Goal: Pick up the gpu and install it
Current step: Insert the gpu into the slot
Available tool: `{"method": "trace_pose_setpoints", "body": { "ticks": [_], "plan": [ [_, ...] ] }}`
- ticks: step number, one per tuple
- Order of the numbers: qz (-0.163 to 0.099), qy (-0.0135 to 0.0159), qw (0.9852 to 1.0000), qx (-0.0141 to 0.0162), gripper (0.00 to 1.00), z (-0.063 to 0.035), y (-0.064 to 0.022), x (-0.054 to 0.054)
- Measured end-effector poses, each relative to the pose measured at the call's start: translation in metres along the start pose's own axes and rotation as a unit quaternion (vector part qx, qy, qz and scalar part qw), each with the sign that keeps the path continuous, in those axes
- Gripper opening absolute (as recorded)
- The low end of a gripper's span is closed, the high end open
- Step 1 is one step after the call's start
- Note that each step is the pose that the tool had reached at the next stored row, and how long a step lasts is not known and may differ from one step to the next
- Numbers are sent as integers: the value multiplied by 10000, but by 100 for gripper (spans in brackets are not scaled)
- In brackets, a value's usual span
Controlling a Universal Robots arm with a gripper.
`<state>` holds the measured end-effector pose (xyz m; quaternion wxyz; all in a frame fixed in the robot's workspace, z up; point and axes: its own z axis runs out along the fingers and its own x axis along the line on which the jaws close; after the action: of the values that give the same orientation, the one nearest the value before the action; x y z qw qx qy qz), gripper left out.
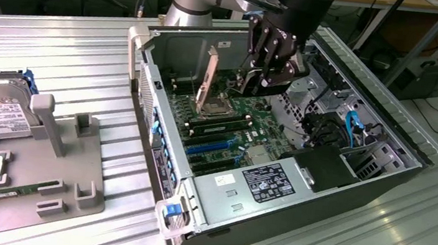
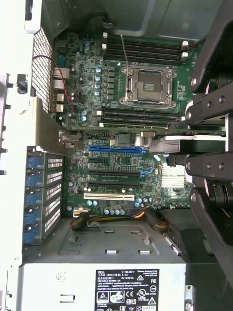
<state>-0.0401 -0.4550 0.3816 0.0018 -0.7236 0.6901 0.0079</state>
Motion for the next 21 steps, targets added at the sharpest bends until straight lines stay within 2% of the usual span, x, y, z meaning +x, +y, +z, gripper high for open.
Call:
{"method": "trace_pose_setpoints", "body": {
  "ticks": [7,12,13,17,21],
  "plan": [
    [59,0,10000,-4,27,92,1,1],
    [178,21,9998,-3,27,166,9,2],
    [204,48,9998,-4,27,171,9,2],
    [223,189,9996,-6,27,202,9,5],
    [223,182,9996,-6,27,272,9,5]
  ]
}}
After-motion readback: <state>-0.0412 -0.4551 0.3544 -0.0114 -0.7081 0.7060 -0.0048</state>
